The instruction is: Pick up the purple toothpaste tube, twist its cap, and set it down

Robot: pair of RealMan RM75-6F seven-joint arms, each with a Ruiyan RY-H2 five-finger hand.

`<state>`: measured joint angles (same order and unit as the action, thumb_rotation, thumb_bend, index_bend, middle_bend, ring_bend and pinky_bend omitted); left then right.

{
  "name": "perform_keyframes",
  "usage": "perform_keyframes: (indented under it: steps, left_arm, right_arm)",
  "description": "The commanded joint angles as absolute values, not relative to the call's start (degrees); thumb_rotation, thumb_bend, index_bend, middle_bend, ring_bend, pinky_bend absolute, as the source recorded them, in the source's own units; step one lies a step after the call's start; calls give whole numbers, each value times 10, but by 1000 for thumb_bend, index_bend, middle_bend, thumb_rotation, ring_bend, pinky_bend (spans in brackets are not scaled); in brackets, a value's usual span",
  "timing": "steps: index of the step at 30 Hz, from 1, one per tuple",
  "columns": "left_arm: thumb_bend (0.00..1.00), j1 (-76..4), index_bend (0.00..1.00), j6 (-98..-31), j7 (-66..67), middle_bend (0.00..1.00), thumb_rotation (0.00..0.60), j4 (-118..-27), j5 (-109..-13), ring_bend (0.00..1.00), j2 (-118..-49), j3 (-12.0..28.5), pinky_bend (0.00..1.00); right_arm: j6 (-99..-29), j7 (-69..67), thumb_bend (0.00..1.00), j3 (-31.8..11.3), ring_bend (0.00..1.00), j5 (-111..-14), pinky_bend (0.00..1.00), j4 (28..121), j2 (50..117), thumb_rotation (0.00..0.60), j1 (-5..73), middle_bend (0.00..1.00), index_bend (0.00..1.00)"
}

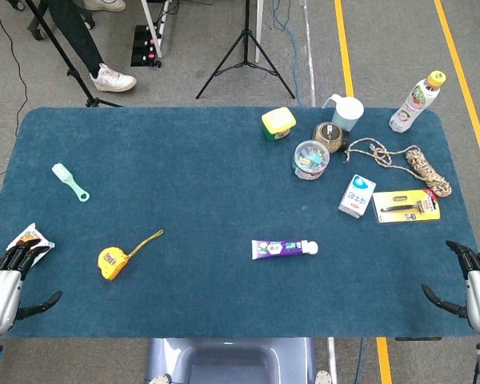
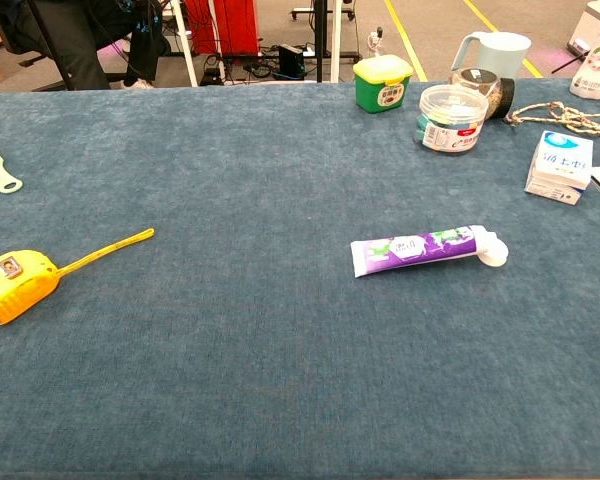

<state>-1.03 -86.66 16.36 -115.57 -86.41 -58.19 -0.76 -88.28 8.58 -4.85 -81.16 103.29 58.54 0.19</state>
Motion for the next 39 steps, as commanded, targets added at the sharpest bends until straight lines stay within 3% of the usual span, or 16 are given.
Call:
perform_keyframes:
  steps: [1, 25, 39]
  left_arm:
    - [151, -9, 199, -869, 162, 168, 516, -1155, -865, 143, -581, -9, 289]
    - [151, -8, 199, -868, 145, 168, 518, -1152, -868, 142, -573, -8, 289]
    - [150, -16, 203, -863, 153, 168, 520, -1170, -894, 142, -550, -9, 289]
  right_arm:
    - [-883, 86, 278, -47, 303, -811, 196, 1032, 584, 418, 1, 266, 176]
    - [-880, 87, 278, -44, 303, -816, 196, 1040, 581, 416, -1, 266, 176]
    - [-839, 43, 278, -44, 313, -847, 204, 1039, 590, 420, 30, 274, 185]
